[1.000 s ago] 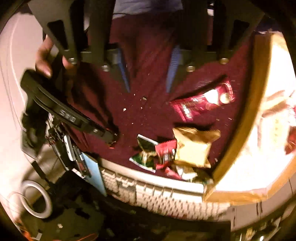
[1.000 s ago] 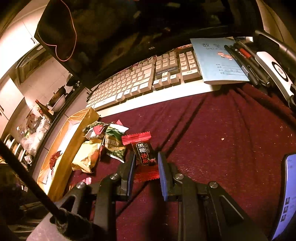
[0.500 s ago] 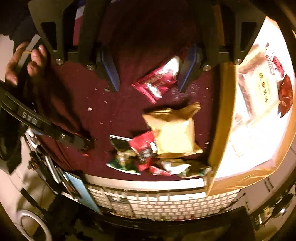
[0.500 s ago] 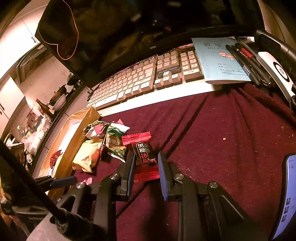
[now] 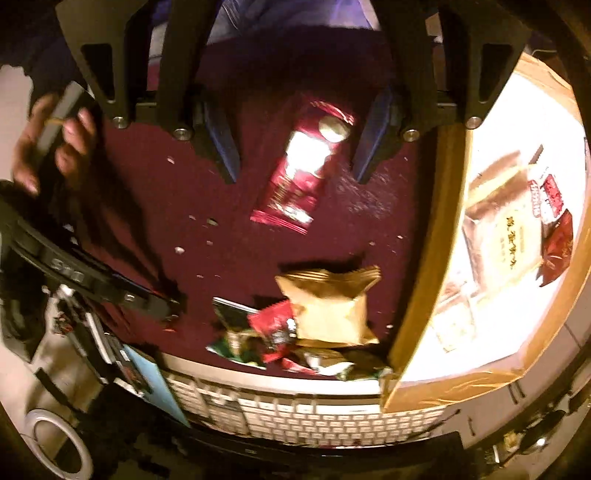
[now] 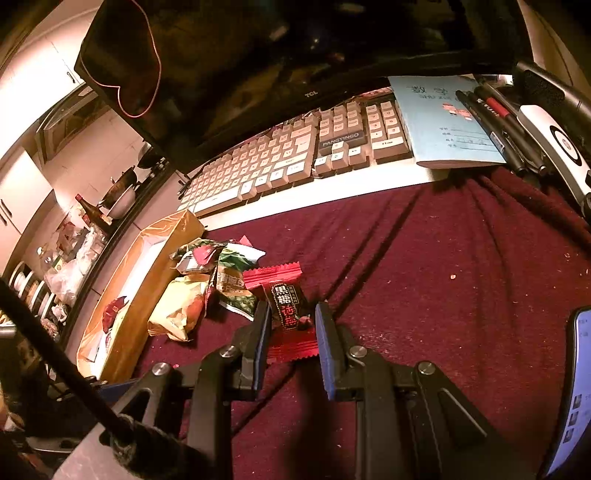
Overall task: Organize snacks
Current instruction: 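Grasp the red candy with the right gripper while the left gripper grasps a red chocolate bar, then lower both held candies into the tray and open both grippers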
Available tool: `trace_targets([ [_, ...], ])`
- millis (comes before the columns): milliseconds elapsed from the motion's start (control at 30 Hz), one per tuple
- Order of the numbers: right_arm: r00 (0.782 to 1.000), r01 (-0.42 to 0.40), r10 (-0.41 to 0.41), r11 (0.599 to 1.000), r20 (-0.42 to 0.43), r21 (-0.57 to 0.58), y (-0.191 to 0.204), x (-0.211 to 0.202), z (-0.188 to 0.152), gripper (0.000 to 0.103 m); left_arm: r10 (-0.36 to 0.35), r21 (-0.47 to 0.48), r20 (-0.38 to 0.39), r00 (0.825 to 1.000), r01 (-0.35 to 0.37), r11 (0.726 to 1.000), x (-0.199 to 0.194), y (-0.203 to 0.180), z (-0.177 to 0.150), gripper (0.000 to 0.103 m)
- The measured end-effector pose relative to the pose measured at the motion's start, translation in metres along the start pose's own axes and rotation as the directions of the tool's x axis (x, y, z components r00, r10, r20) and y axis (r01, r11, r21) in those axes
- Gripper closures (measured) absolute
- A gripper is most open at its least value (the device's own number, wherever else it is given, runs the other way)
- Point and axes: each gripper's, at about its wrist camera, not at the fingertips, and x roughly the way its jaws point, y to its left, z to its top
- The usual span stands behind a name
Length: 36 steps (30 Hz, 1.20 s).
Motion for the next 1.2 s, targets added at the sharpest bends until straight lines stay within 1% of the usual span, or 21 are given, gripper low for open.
trace_targets([
  [33, 1.0, -0.003, 0.003, 1.0, 0.002, -0.002, 0.0, 0.0, 0.0, 0.08, 0.027, 0.014, 0.006, 1.0, -0.027, 1.0, 0.001, -0.003, -0.001, 0.054],
  [100, 1.0, -0.012, 0.012, 1.0, 0.005, -0.009, 0.002, -0.001, -0.001, 0.08, 0.039, 0.025, 0.014, 0.999, -0.039, 0.999, -0.002, -0.002, -0.005, 0.073],
  [133, 1.0, -0.017, 0.017, 1.0, 0.006, -0.015, 0.003, -0.002, -0.001, 0.08, 0.04, 0.013, 0.021, 0.999, -0.04, 0.999, -0.004, -0.002, -0.007, 0.076],
  [200, 1.0, -0.029, 0.029, 0.999, 0.009, -0.027, 0.006, -0.002, -0.002, 0.08, 0.025, -0.021, 0.033, 0.999, -0.024, 0.999, -0.007, 0.002, -0.011, 0.077],
  [267, 0.999, -0.043, 0.043, 0.998, 0.013, -0.041, 0.009, -0.003, -0.003, 0.08, 0.027, -0.035, 0.042, 0.999, -0.025, 0.999, -0.01, 0.002, -0.016, 0.077],
  [333, 0.999, -0.05, 0.051, 0.997, 0.012, -0.05, 0.011, -0.003, -0.003, 0.08, 0.013, -0.049, 0.055, 0.998, -0.01, 0.999, -0.012, 0.0, -0.021, 0.077],
  [500, 0.998, -0.06, 0.062, 0.996, 0.017, -0.062, 0.014, -0.004, -0.004, 0.08, 0.059, -0.06, 0.095, 0.994, -0.053, 0.997, -0.018, -0.003, -0.028, 0.077],
  [600, 0.998, -0.052, 0.054, 0.994, 0.021, -0.092, 0.022, -0.006, -0.005, 0.08, 0.055, -0.084, 0.132, 0.99, -0.044, 0.996, -0.027, 0.002, -0.029, 0.077],
  [667, 0.997, -0.079, 0.08, 0.991, -0.001, -0.105, 0.032, -0.006, -0.006, 0.08, 0.064, -0.1, 0.185, 0.981, -0.046, 0.994, -0.039, 0.006, -0.031, 0.077],
  [733, 0.988, -0.151, 0.148, 0.983, -0.041, -0.104, 0.048, -0.006, -0.007, 0.08, 0.083, -0.128, 0.247, 0.966, -0.052, 0.99, -0.055, 0.013, -0.031, 0.077],
  [767, 0.983, -0.18, 0.173, 0.976, -0.062, -0.121, 0.061, -0.006, -0.007, 0.08, 0.088, -0.141, 0.262, 0.961, -0.052, 0.989, -0.059, 0.015, -0.03, 0.077],
  [800, 0.981, -0.192, 0.183, 0.971, -0.071, -0.14, 0.072, -0.006, -0.007, 0.08, 0.093, -0.167, 0.286, 0.954, -0.046, 0.985, -0.067, 0.023, -0.03, 0.077],
  [900, 0.971, -0.236, 0.219, 0.947, -0.1, -0.219, 0.113, -0.002, -0.005, 0.08, 0.117, -0.224, 0.321, 0.94, -0.045, 0.974, -0.078, 0.04, -0.027, 0.077],
  [933, 0.97, -0.239, 0.219, 0.943, -0.109, -0.23, 0.122, 0.001, -0.005, 0.08, 0.149, -0.248, 0.324, 0.934, -0.068, 0.966, -0.081, 0.049, -0.024, 0.077],
  [1033, 0.964, -0.255, 0.222, 0.928, -0.147, -0.273, 0.154, 0.02, -0.001, 0.08, 0.216, -0.303, 0.312, 0.925, -0.119, 0.946, -0.082, 0.071, -0.015, 0.077],
  [1200, 0.96, -0.253, 0.199, 0.918, -0.197, -0.305, 0.19, 0.054, 0.008, 0.08, 0.271, -0.347, 0.31, 0.911, -0.157, 0.925, -0.078, 0.098, -0.006, 0.077],
])
